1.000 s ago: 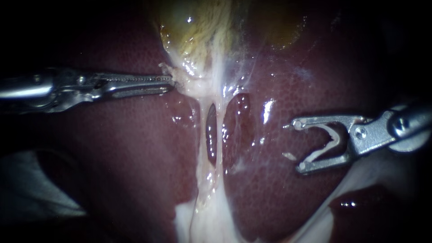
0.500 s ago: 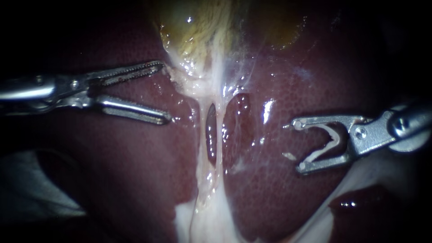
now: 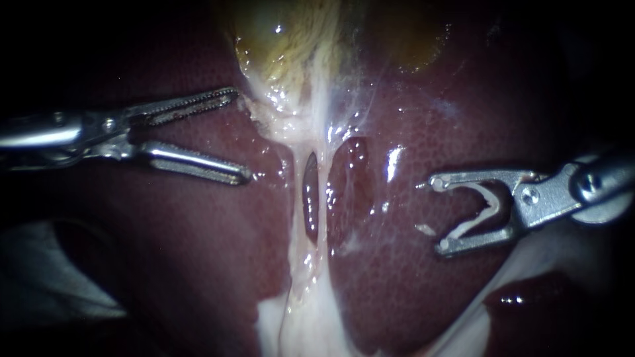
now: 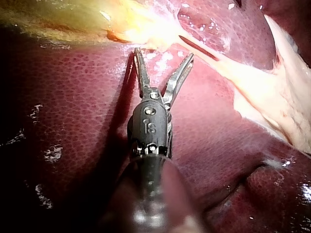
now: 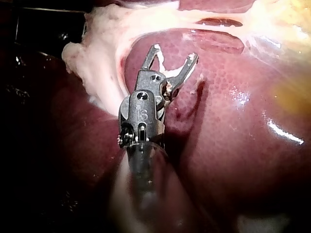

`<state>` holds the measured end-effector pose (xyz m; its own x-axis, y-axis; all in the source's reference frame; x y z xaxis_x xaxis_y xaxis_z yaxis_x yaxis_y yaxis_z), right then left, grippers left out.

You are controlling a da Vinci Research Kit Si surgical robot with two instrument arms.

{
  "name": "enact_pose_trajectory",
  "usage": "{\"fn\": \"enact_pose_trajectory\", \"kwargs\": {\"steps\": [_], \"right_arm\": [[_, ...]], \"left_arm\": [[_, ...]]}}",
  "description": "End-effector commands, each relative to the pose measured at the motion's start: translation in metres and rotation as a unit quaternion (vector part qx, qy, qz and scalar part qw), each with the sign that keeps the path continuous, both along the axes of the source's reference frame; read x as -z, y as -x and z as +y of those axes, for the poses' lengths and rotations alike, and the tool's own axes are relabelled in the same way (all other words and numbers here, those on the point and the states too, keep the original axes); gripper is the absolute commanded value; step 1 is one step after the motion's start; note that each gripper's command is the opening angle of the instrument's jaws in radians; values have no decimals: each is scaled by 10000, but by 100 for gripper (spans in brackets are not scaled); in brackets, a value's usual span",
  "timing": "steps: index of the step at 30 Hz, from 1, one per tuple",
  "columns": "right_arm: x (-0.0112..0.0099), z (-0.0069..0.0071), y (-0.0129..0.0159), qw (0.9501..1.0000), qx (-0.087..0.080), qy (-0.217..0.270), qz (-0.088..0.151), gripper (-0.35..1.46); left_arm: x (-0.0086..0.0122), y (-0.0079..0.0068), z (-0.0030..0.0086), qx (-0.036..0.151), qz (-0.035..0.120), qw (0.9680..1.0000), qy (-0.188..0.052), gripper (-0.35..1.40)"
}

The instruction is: Grabbing gallbladder

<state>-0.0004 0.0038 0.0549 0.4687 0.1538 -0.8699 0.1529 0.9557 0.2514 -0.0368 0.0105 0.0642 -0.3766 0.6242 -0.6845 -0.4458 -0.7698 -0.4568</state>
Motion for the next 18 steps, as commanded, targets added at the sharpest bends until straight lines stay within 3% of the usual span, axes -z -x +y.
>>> {"fn": "enact_pose_trajectory", "kwargs": {"steps": [1, 5, 11, 18], "right_arm": [[0, 0, 0, 10000, 1, 0, 0, 50], [0, 0, 0, 10000, 0, 0, -1, 50], [0, 0, 0, 10000, 0, 0, 0, 50], [0, 0, 0, 10000, 0, 0, 0, 50]], "left_arm": [[0, 0, 0, -2, -1, 10000, -2, 84], [-1, 2, 1, -56, -35, 10000, 1, 93], [-4, 5, 8, -453, -153, 9985, 267, 104], [-6, 7, 17, -764, -472, 9945, 535, 109]]}}
